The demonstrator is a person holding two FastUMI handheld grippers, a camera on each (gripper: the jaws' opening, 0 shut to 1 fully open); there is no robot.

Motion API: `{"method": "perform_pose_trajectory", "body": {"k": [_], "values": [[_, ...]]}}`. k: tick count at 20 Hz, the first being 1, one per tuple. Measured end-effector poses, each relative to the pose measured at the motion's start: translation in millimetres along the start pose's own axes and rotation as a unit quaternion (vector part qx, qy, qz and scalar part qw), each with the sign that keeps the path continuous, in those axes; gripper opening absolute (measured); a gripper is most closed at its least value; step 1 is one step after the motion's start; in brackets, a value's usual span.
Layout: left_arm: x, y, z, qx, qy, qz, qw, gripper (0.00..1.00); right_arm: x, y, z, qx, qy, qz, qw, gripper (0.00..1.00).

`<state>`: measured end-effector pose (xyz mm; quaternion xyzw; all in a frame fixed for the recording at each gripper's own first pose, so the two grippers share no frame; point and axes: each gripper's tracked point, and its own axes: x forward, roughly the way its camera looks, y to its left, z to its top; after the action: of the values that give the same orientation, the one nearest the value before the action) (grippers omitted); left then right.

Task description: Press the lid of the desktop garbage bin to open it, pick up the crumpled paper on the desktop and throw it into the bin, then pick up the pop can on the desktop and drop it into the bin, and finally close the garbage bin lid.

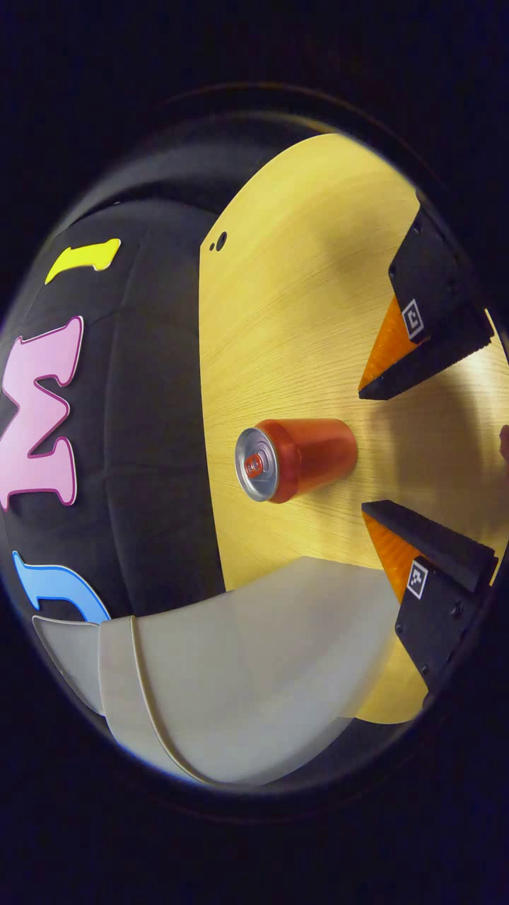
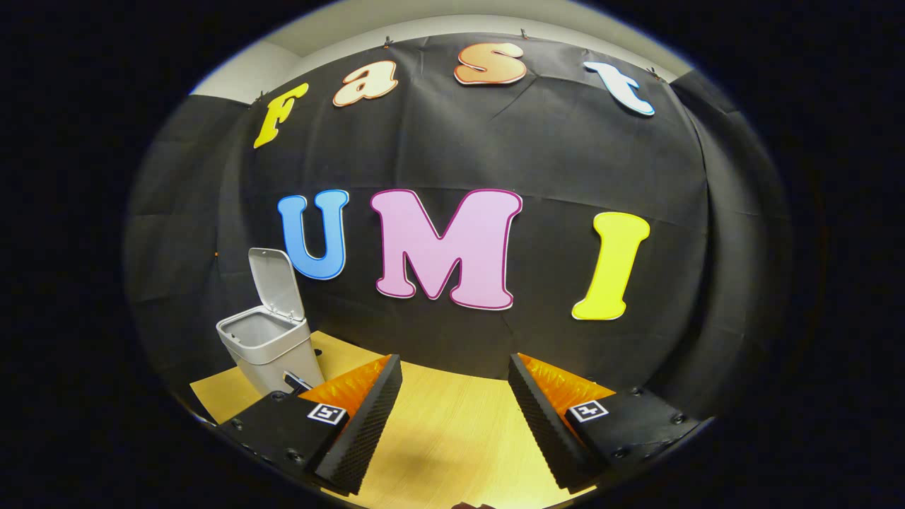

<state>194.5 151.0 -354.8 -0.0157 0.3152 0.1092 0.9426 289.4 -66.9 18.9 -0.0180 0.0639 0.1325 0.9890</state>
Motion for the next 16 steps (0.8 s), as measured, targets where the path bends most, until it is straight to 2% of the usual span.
{"method": "perform_pose_trajectory", "body": {"k": [6, 10, 11, 13, 16], "values": [[37.6, 2.0, 23.0, 0.011, -0.017, -0.006, 1.0, 0.97, 11.2, 10.5, -11.6, -0.014, 0.019, 0.006, 1.0, 0.98], [57.4, -5.7, 25.0, 0.027, -0.02, -0.024, 0.999, 0.97, 14.1, 15.7, -14.0, -0.021, 0.022, 0.009, 1.0, 0.96], [57.6, -6.4, 28.5, 0.02, -0.028, -0.027, 0.999, 0.96, 14.4, 15.2, -14.5, -0.018, 0.022, 0.008, 1.0, 0.97], [45.1, -10.4, 37.1, 0.009, -0.038, -0.04, 0.998, 0.87, 14.5, 13.9, -17.6, -0.009, 0.025, 0.005, 1.0, 0.97], [6.8, -12.1, 72.6, 0.011, -0.077, -0.045, 0.996, 0.86, 11.6, 10.1, -19.2, 0.008, 0.027, -0.002, 1.0, 0.97]]}}
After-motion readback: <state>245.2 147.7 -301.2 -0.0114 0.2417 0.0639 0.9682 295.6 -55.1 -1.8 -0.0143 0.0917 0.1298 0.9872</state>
